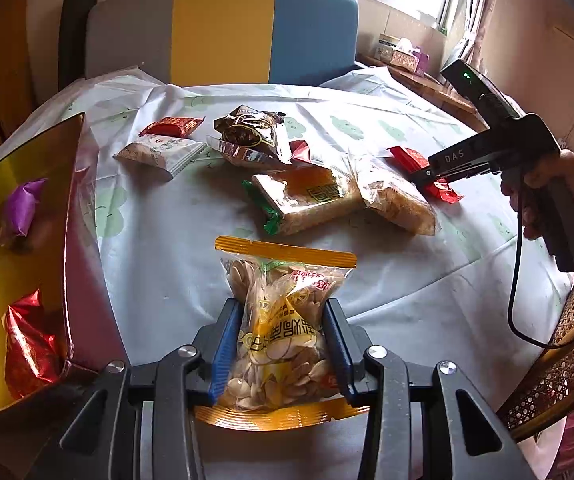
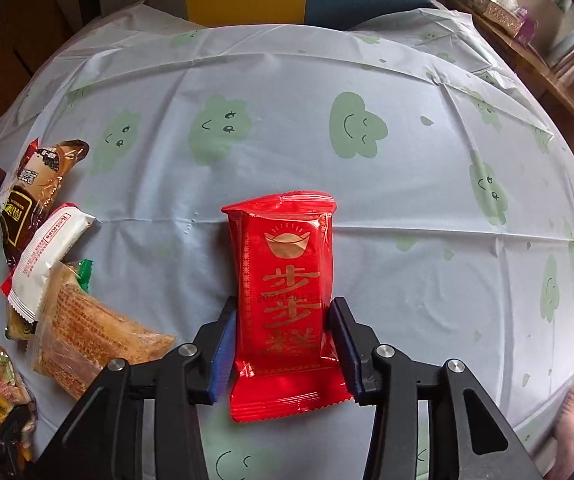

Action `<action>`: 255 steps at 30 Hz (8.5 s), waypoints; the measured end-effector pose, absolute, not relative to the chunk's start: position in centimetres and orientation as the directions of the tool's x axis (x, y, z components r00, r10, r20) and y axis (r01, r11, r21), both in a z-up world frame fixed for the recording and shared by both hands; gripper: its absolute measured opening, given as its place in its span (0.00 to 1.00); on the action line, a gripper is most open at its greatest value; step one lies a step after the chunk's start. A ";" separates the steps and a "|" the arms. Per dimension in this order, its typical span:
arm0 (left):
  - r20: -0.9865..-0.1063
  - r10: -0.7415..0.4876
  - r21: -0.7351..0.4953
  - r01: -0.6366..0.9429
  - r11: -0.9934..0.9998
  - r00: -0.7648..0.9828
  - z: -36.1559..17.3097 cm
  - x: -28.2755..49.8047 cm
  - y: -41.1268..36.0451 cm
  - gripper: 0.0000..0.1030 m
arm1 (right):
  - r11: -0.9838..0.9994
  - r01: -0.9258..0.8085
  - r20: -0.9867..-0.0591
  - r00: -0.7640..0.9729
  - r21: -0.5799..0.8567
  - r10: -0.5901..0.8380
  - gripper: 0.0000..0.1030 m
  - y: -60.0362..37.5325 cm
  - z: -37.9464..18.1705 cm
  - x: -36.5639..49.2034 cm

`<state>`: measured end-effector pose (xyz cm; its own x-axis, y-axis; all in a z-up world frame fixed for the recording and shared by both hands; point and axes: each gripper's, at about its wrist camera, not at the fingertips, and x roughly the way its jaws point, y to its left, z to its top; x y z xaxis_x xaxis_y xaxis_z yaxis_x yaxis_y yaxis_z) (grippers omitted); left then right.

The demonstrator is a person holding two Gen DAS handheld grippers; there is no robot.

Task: Organize snacks
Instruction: 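Lower the pistachio bag into the gold tray and open the left gripper, then carry the red packet into the gold tray and release it with the right gripper, then grasp the red candy bar with gold print with the left gripper, then carry the red candy bar toward the tray with left while right grasps white BA ZHEN packet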

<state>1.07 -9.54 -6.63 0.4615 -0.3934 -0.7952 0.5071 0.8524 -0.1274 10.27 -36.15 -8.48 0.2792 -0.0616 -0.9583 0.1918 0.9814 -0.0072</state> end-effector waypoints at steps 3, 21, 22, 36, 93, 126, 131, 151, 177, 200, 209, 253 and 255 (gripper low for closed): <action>-0.795 -0.416 -0.156 0.513 0.844 0.442 -6.1 1.1 -9.5 0.37 | 0.981 0.196 -0.958 0.281 -0.003 -0.059 0.45 -36.2 -8.2 10.2; -0.691 -0.385 -0.362 0.168 0.917 0.611 1.3 5.9 2.4 0.36 | 0.983 0.181 -0.954 0.285 -0.036 -0.087 0.47 -35.6 -8.6 10.1; -0.703 -0.375 -0.384 0.121 0.915 0.605 0.9 6.5 3.6 0.36 | 0.983 0.180 -0.954 0.285 -0.038 -0.090 0.47 -35.5 -8.5 10.1; -0.789 -0.235 -0.342 -0.088 0.936 0.567 -2.7 11.2 8.4 0.38 | 0.983 0.174 -0.953 0.286 -0.052 -0.101 0.47 -35.1 -8.5 10.1; -0.660 0.069 0.012 -0.082 0.997 0.748 1.8 4.2 5.4 0.38 | 0.982 0.129 -0.935 0.309 -0.139 -0.173 0.49 -33.4 -7.9 9.5; -0.578 0.134 0.046 -0.132 0.990 0.805 3.0 2.5 7.2 0.38 | 0.989 -0.088 -0.840 0.524 0.115 0.144 0.38 -20.5 1.5 11.7; -0.575 0.146 0.043 -0.149 0.988 0.805 3.0 2.3 7.9 0.38 | 0.953 -0.250 -0.821 0.498 0.173 0.280 0.38 -12.6 2.7 12.7; -0.598 0.180 0.024 -0.207 0.978 0.781 2.0 2.0 10.8 0.38 | 0.903 -0.404 -0.854 0.407 0.148 0.322 0.49 1.6 -1.6 15.4; -0.642 0.151 0.035 -0.168 0.985 0.751 1.8 2.3 9.1 0.38 | 0.929 -0.337 -0.728 0.674 -0.151 0.126 0.65 -5.9 1.3 6.1; -0.670 -0.093 0.069 0.186 0.980 0.736 3.7 5.1 -1.9 0.38 | 0.954 -0.161 -0.754 0.650 -0.255 -0.092 0.68 -20.0 0.2 6.1; -0.788 -0.261 -0.119 0.278 0.953 0.558 2.8 10.8 -5.2 0.37 | 0.979 -0.005 -0.788 0.594 -0.203 -0.161 0.69 -28.6 -1.5 7.3; -0.853 -0.232 -0.127 0.244 0.961 0.467 -1.2 20.3 -9.5 0.21 | 0.999 0.038 -0.805 0.594 0.003 -0.020 0.75 -30.7 -0.8 7.8; -0.832 -0.252 -0.136 0.257 0.957 0.495 -0.1 18.5 -8.5 0.21 | 1.000 0.021 -0.808 0.589 0.011 -0.003 0.75 -30.4 -1.1 7.8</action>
